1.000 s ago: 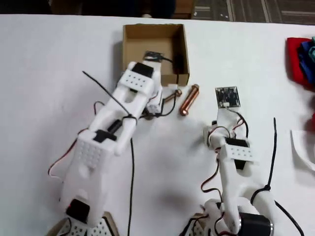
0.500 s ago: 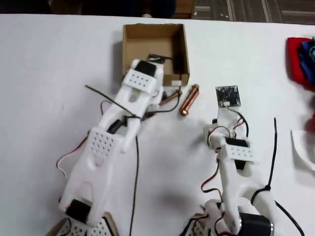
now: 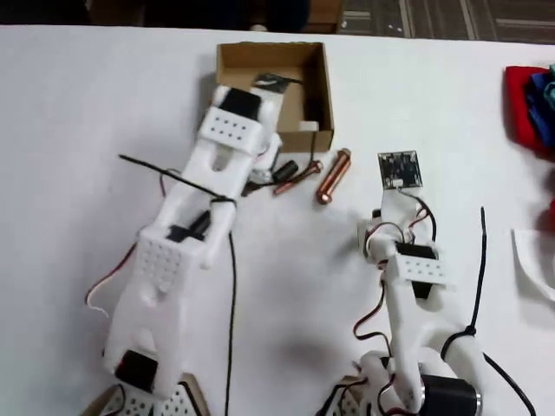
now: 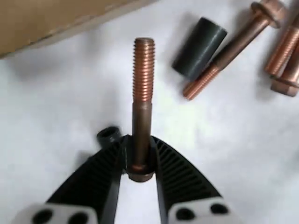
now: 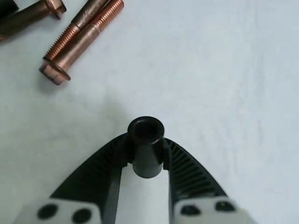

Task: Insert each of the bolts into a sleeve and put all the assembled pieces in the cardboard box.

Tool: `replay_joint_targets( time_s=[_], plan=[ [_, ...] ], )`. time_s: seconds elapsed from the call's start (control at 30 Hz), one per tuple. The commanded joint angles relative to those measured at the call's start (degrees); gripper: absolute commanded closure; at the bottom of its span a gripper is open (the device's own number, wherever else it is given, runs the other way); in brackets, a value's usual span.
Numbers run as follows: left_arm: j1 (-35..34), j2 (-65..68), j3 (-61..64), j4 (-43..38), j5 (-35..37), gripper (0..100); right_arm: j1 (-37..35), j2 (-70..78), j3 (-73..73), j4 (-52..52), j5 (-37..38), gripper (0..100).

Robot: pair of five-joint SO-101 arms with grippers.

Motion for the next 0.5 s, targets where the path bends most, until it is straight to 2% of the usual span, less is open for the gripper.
replay_joint_targets(
  time_s=[0.0, 0.03, 0.1, 0.2, 0.3, 0.4, 0.47],
  plan=[
    [-3.5, -10.9, 7.7, 1.1, -2.5, 97, -0.5, -2.0, -0.4, -1.0, -0.3, 97.8],
    [-4.4, -13.0, 10.9, 1.1, -5.7, 97, -0.5, -2.0, -0.4, -1.0, -0.3, 97.8],
    [-5.6, -17.8, 18.0, 1.1, -16.7, 97, -0.6, -2.0, -0.4, -1.0, -0.3, 97.8],
    [-6.1, -26.0, 28.8, 1.1, -39.6, 97, -0.7, -2.0, -0.4, -1.0, -0.3, 97.8],
    [-5.9, -34.2, 39.9, 1.0, -59.7, 97, -0.7, -2.0, -0.4, -1.0, -0.3, 97.8],
    [-6.2, -40.4, 50.6, 1.0, -73.7, 97, -0.7, -2.0, -0.4, -1.0, -0.3, 97.8],
    [-6.7, -42.5, 56.8, 0.9, -79.4, 97, -0.7, -2.0, -0.4, -1.0, -0.3, 97.8]
  ],
)
